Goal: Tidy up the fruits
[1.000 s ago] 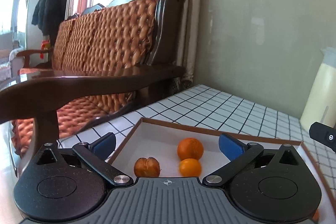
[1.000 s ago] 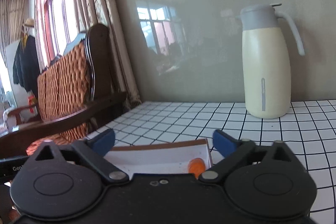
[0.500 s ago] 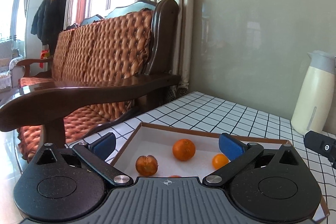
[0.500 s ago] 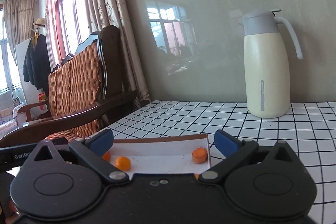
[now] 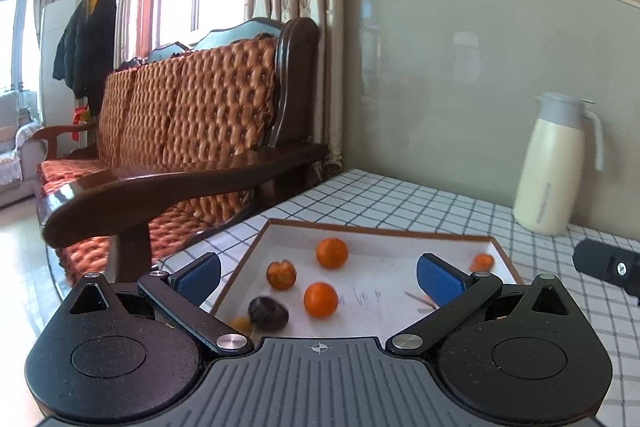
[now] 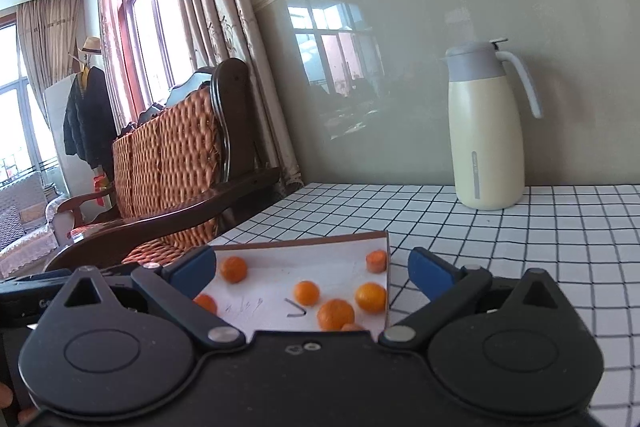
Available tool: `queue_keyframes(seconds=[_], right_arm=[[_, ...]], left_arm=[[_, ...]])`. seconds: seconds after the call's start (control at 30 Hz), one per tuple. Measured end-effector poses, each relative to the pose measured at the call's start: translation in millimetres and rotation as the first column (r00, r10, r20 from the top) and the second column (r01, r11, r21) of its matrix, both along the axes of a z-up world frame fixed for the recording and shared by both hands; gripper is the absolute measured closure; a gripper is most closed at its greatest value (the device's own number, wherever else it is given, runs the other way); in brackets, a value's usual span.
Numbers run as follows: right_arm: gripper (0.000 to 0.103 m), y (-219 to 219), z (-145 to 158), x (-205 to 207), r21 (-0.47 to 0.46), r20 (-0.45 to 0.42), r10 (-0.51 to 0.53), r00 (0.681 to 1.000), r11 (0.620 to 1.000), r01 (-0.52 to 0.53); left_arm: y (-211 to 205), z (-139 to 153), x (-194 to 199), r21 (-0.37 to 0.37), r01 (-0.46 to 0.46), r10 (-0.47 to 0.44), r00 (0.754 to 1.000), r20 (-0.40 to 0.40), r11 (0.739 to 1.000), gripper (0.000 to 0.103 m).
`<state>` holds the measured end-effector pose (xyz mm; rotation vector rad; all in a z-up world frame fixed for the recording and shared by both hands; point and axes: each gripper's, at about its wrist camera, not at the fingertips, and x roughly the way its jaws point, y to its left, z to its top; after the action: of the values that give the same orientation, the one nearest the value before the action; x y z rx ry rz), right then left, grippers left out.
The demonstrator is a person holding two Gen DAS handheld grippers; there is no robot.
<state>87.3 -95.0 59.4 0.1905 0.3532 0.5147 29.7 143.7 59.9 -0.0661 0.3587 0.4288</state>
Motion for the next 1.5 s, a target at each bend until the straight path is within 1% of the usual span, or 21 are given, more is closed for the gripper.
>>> queue_keyframes(seconds=[0.17, 0.27, 0.37, 0.57, 0.8, 0.97, 1.1, 1.5], right_arm=[[0.006, -10, 14, -37, 0.004, 0.004, -0.004, 1.0, 1.0, 0.004], [0.006, -14, 21, -56, 0.013, 0.005, -0.003, 1.0, 1.0, 0.003], [0.006, -15, 27, -72, 0.01, 0.015, 0.0, 1.0, 1.0, 0.0], [0.006, -14, 37, -93, -0.004, 0.05, 0.0, 0.999, 1.0, 0.0], [0.006, -14, 39, -102, -0.004, 0.046, -0.009, 0.999, 1.0, 0.01], [0.006, -13, 40, -111, -0.011, 0.05, -0.021, 0.999, 1.0, 0.021], [0.006, -13, 40, -115, -0.018, 0.056, -0.023, 0.998, 1.0, 0.024], [0.006, -13, 41, -115, -0.015, 0.048, -0.022, 0.999, 1.0, 0.023]], left_arm=[[-3, 15, -44, -0.037, 0.006, -0.006, 1.0, 0.008, 0.999, 0.0], [-5, 24, -65, -0.047, 0.01, -0.009, 1.0, 0.013, 0.999, 0.0], [-8, 33, -82, -0.038, 0.014, -0.013, 1.0, 0.018, 0.999, 0.0], [-21, 45, -109, 0.014, 0.027, -0.027, 0.999, 0.031, 1.0, 0.0], [-27, 47, -120, 0.021, 0.028, -0.029, 0.999, 0.027, 0.999, 0.0], [-31, 49, -129, 0.009, 0.045, -0.045, 0.999, 0.029, 0.999, 0.0], [-34, 51, -135, 0.012, 0.059, -0.059, 0.998, 0.033, 0.998, 0.0], [-37, 49, -132, 0.016, 0.065, -0.065, 0.997, 0.028, 0.998, 0.0]])
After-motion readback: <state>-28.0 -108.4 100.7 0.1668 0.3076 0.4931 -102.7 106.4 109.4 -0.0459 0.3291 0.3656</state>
